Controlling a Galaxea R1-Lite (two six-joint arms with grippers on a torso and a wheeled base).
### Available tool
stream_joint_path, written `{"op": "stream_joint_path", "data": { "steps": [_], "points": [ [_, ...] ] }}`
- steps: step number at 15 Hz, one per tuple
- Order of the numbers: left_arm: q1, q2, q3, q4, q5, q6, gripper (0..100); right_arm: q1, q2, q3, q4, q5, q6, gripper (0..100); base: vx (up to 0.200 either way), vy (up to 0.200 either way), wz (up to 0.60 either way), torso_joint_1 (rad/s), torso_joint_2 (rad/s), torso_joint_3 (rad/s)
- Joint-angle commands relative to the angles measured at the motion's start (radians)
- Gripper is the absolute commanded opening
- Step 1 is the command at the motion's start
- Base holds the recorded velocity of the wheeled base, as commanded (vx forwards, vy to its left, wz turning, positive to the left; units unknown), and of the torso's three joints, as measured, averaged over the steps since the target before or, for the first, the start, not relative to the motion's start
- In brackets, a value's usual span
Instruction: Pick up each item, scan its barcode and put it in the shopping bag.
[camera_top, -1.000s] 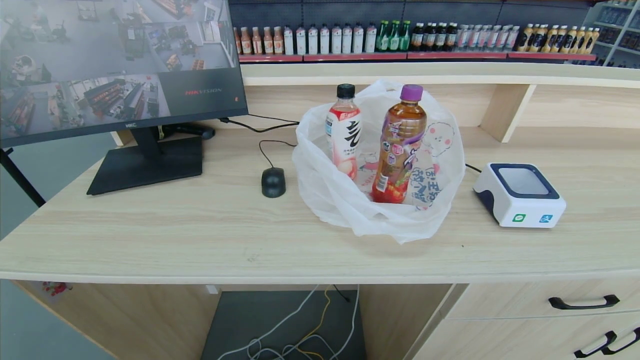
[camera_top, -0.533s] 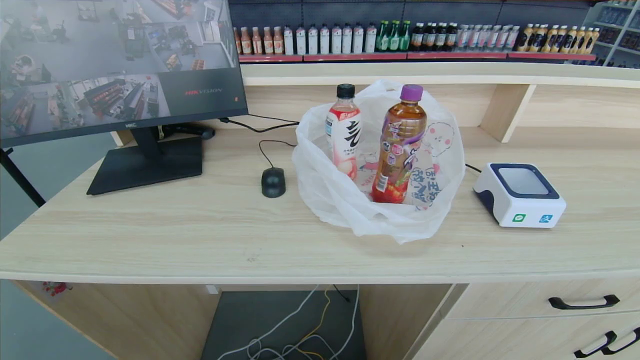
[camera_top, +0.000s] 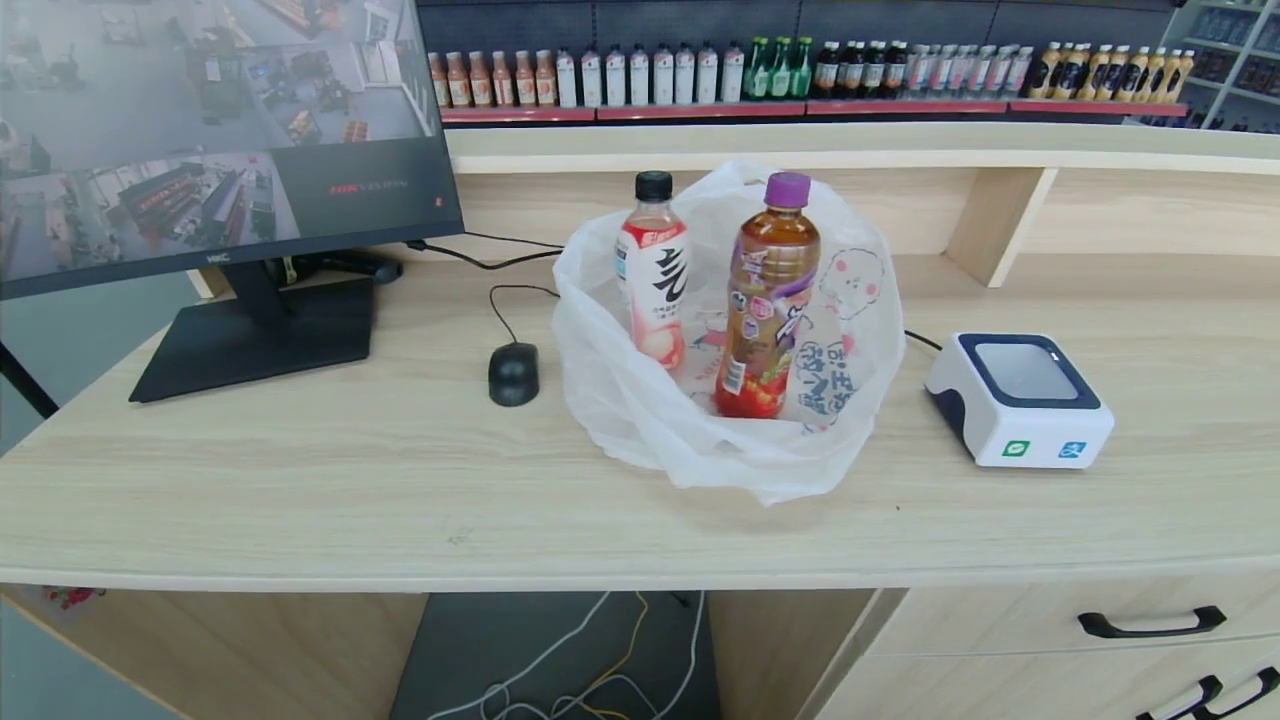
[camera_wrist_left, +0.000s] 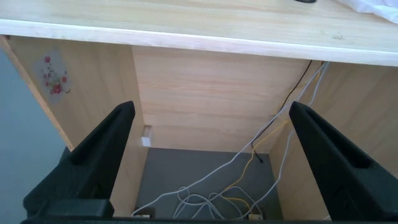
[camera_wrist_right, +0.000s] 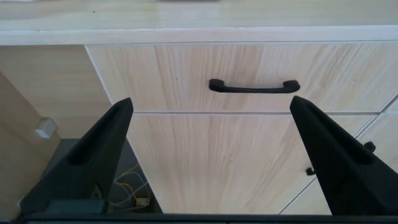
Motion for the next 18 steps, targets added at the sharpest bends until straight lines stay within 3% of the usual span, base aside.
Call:
{"op": "stream_joint_path", "data": {
  "steps": [1, 18],
  "points": [
    [-0.001, 0.000, 0.000, 0.001, 0.000, -0.001, 100, -0.001, 0.001, 0.000, -0.002, 0.001, 0.000, 100, 0.000, -0.200, 0.00, 0.002, 0.00, 0.002],
    [-0.001, 0.000, 0.000, 0.001, 0.000, -0.001, 100, -0.001, 0.001, 0.000, -0.002, 0.001, 0.001, 100, 0.000, -0.188, 0.00, 0.002, 0.00, 0.002]
  ]
}}
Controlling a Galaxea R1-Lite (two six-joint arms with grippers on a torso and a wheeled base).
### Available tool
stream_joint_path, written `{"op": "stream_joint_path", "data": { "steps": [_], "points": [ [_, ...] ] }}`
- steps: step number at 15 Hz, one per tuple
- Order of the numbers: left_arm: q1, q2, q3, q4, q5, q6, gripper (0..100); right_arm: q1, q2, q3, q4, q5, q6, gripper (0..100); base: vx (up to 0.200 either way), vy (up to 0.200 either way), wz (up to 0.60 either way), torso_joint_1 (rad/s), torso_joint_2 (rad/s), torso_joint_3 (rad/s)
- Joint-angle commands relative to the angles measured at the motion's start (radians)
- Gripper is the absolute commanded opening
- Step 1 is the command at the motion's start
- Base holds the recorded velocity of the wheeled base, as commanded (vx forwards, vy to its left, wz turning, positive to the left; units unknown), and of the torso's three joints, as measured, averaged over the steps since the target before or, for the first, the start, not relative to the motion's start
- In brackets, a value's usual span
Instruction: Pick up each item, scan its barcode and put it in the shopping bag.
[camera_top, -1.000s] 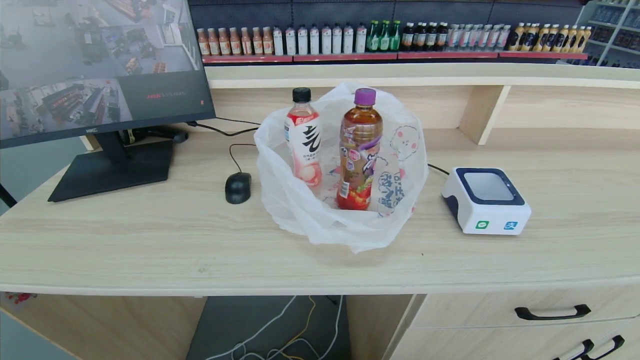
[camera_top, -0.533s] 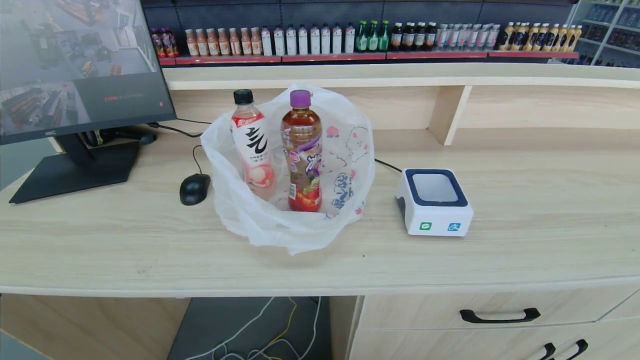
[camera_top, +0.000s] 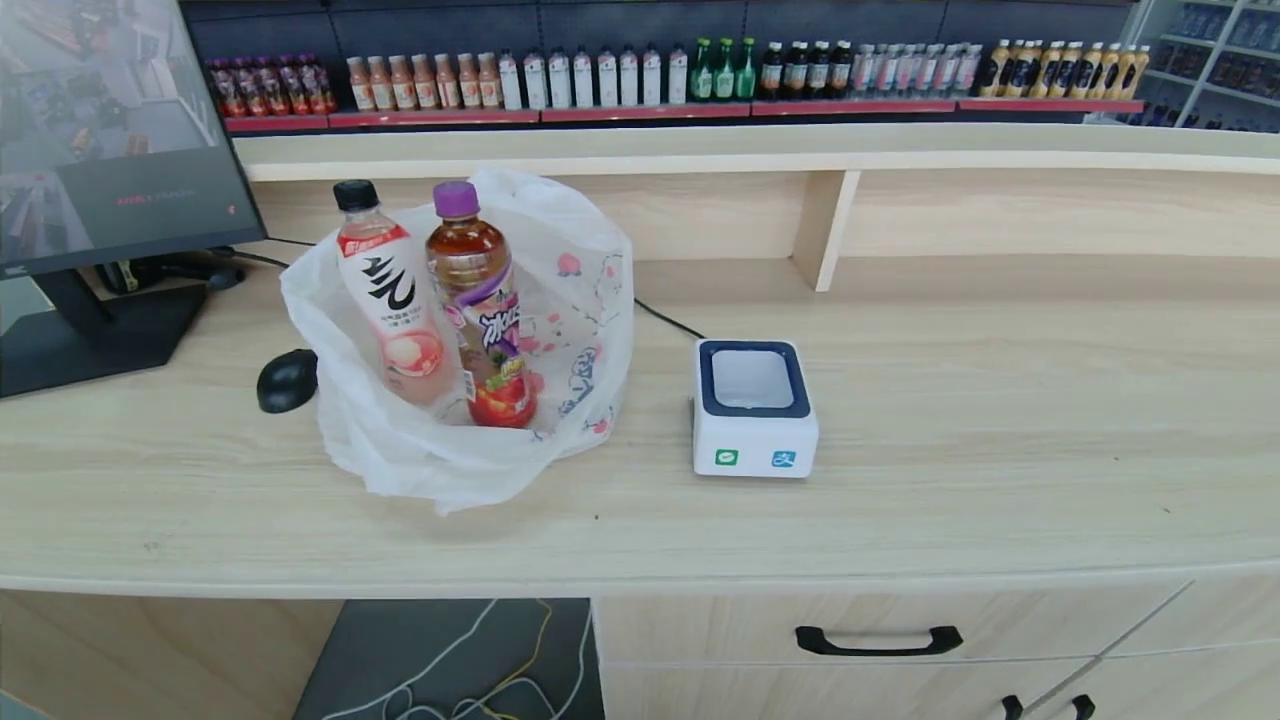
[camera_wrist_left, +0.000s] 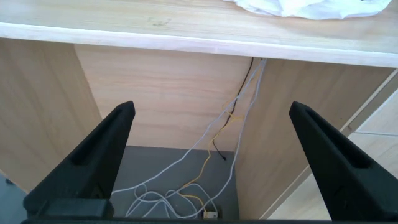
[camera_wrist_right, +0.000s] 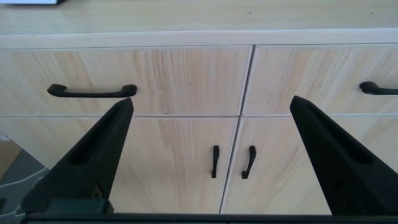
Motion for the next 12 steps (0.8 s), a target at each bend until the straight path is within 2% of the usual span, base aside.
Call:
{"op": "stream_joint_path", "data": {
  "steps": [1, 11, 12],
  "points": [
    [0.000, 0.000, 0.000, 0.000, 0.001, 0.000, 100, 0.000, 0.001, 0.000, 0.000, 0.001, 0.000, 100, 0.000, 0.000, 0.00, 0.000, 0.00, 0.000],
    [0.000, 0.000, 0.000, 0.000, 0.001, -0.002, 100, 0.000, 0.001, 0.000, 0.000, 0.001, -0.002, 100, 0.000, 0.000, 0.00, 0.000, 0.00, 0.000],
    [0.000, 0.000, 0.000, 0.000, 0.001, -0.002, 100, 0.000, 0.001, 0.000, 0.000, 0.001, -0.002, 100, -0.200, 0.000, 0.00, 0.002, 0.00, 0.002]
  ]
}}
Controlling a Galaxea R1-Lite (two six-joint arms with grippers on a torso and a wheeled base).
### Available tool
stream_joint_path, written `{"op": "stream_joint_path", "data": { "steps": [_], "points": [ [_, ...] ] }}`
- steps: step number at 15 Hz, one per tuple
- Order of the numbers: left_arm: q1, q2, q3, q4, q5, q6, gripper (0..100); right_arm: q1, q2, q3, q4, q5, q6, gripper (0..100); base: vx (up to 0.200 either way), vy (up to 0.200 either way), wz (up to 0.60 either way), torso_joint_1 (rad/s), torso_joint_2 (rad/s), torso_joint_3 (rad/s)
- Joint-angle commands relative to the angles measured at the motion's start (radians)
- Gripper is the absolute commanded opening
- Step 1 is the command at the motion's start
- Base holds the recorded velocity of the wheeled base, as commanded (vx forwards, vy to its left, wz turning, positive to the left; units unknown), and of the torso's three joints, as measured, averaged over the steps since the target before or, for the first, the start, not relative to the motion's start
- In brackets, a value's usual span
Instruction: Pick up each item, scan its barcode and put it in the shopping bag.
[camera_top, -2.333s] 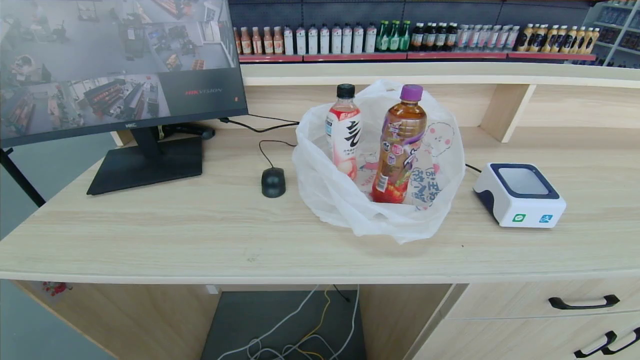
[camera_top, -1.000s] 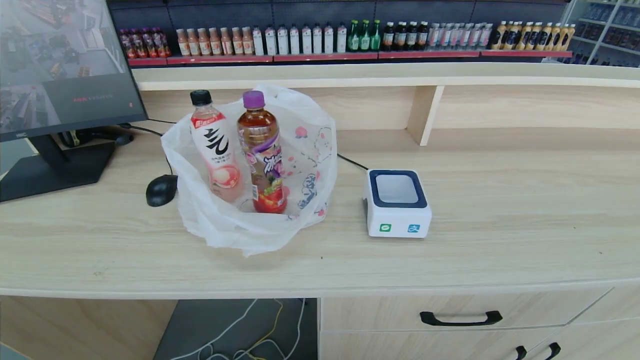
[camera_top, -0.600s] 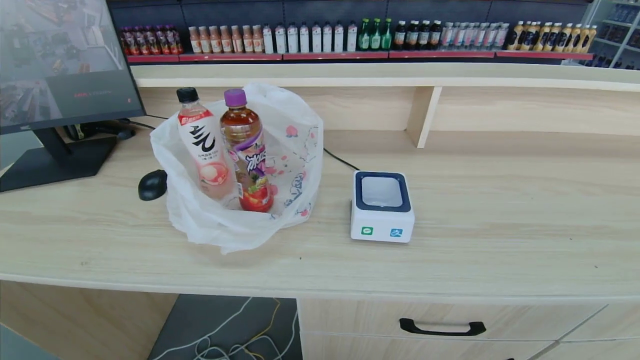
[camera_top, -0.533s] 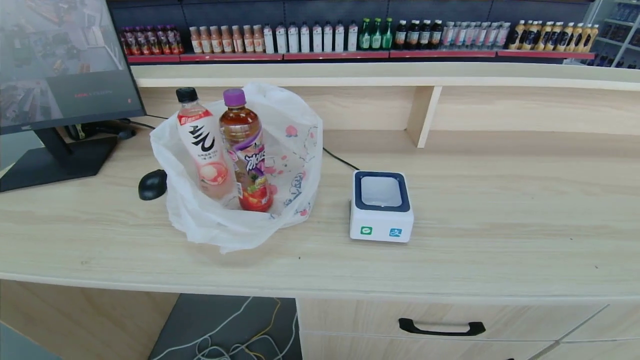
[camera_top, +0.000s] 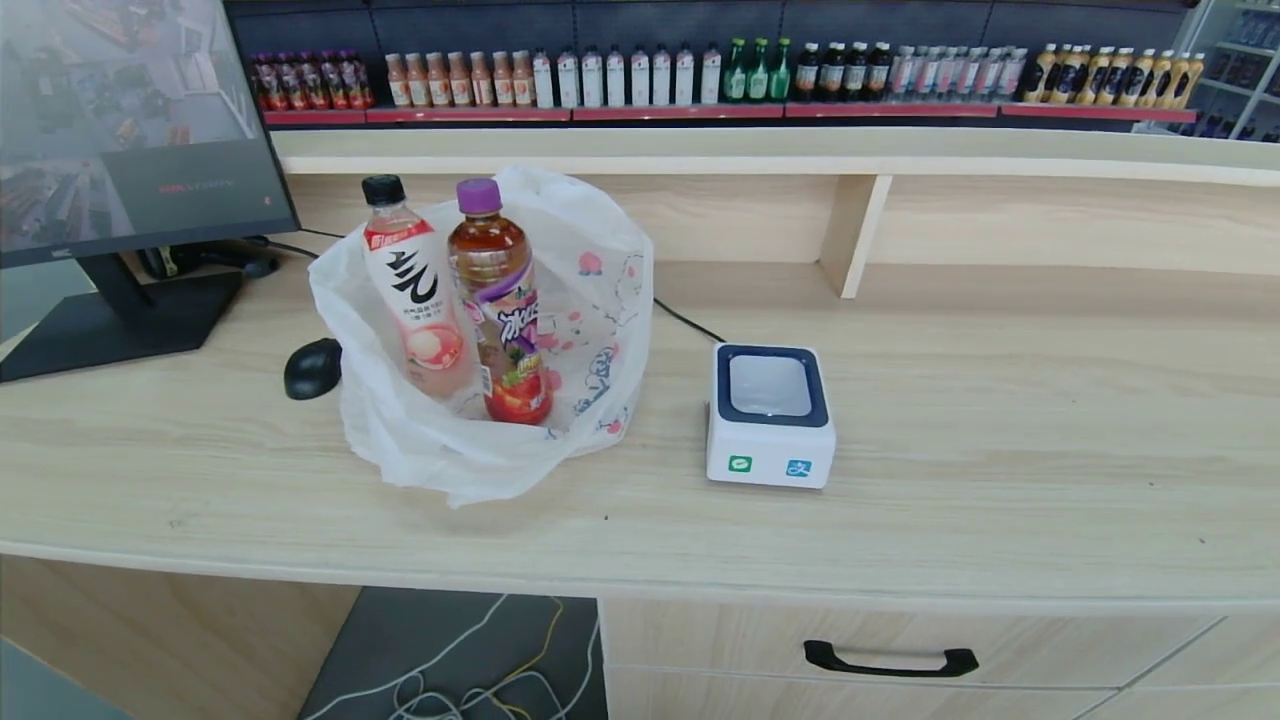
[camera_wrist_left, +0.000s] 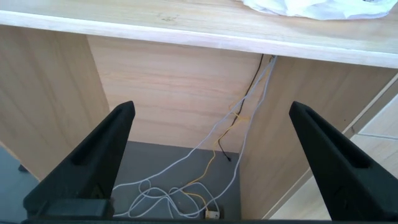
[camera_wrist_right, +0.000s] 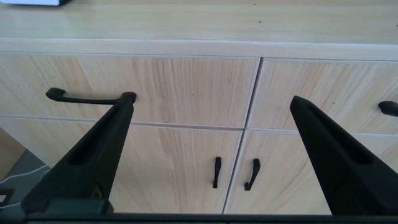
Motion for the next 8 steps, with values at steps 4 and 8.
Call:
{"op": "stream_joint_path", "data": {
  "steps": [4, 8],
  "points": [
    [0.000, 0.000, 0.000, 0.000, 0.000, -0.001, 100, 0.000, 0.001, 0.000, -0.001, 0.000, 0.000, 100, -0.150, 0.000, 0.00, 0.001, 0.00, 0.001],
    [0.000, 0.000, 0.000, 0.000, 0.000, -0.001, 100, 0.000, 0.001, 0.000, -0.001, 0.000, 0.000, 100, 0.000, 0.000, 0.00, 0.000, 0.00, 0.000]
  ]
}}
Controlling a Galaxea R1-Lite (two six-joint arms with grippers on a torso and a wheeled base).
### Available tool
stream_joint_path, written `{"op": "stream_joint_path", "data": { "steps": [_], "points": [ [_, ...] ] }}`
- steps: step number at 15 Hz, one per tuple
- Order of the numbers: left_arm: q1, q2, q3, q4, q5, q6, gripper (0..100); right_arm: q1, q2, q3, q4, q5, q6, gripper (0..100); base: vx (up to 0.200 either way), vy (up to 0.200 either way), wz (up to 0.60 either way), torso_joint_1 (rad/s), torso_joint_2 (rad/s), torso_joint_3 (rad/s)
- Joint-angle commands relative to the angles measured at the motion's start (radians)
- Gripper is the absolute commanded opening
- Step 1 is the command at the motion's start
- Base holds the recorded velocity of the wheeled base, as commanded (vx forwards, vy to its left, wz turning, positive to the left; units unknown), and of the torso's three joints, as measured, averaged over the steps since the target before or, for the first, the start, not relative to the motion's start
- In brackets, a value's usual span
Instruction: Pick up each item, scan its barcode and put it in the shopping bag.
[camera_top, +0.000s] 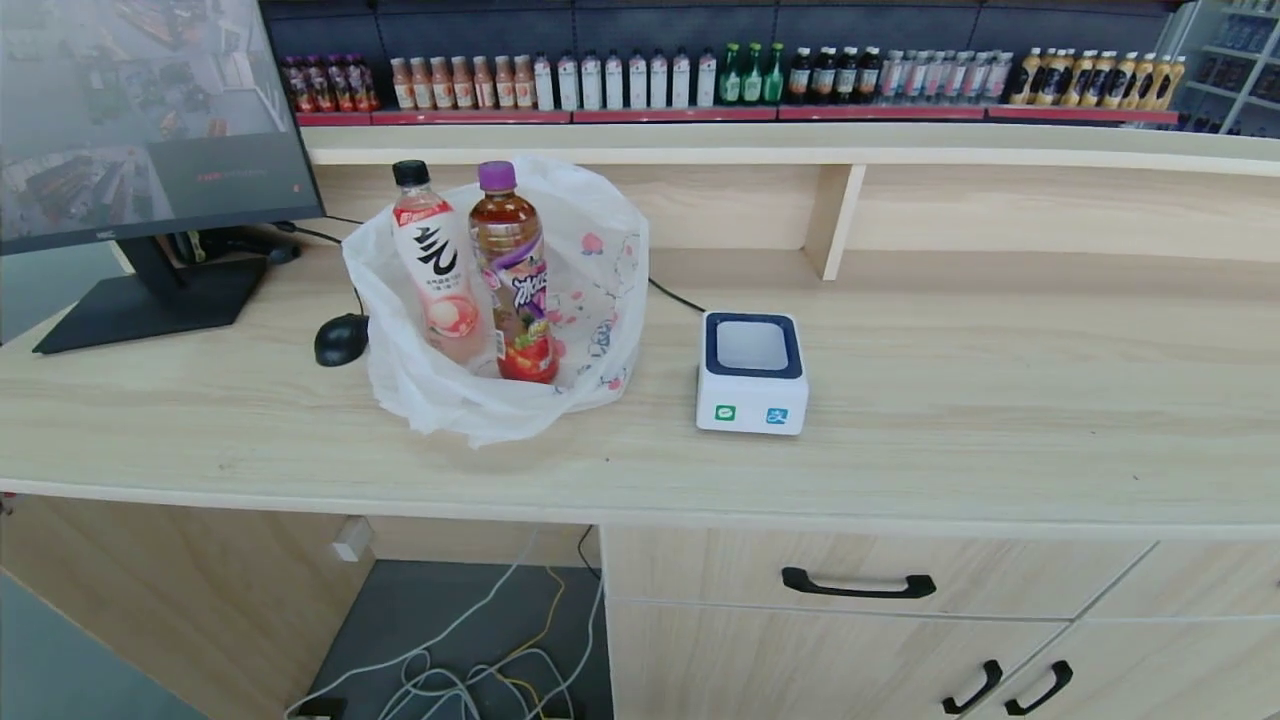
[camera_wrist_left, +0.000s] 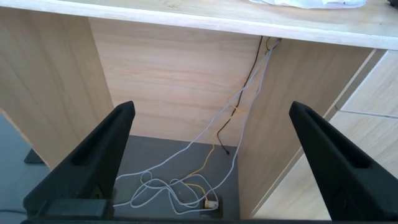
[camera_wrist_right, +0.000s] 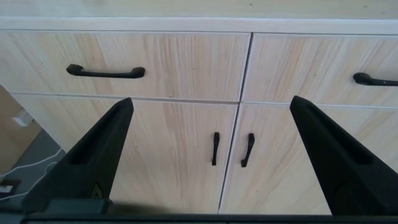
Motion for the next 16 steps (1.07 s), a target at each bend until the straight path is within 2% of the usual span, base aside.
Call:
{"op": "stream_joint_path", "data": {
  "steps": [1, 7, 16],
  "points": [
    [0.000, 0.000, 0.000, 0.000, 0.000, 0.000, 100, 0.000, 0.001, 0.000, 0.000, 0.000, -0.001, 100, 0.000, 0.000, 0.00, 0.000, 0.00, 0.000],
    [0.000, 0.000, 0.000, 0.000, 0.000, 0.000, 100, 0.000, 0.001, 0.000, 0.000, 0.000, -0.001, 100, 0.000, -0.200, 0.00, 0.004, 0.00, 0.004],
    [0.000, 0.000, 0.000, 0.000, 0.000, 0.000, 100, 0.000, 0.001, 0.000, 0.000, 0.000, -0.004, 100, 0.000, 0.000, 0.00, 0.000, 0.00, 0.000]
  ]
}}
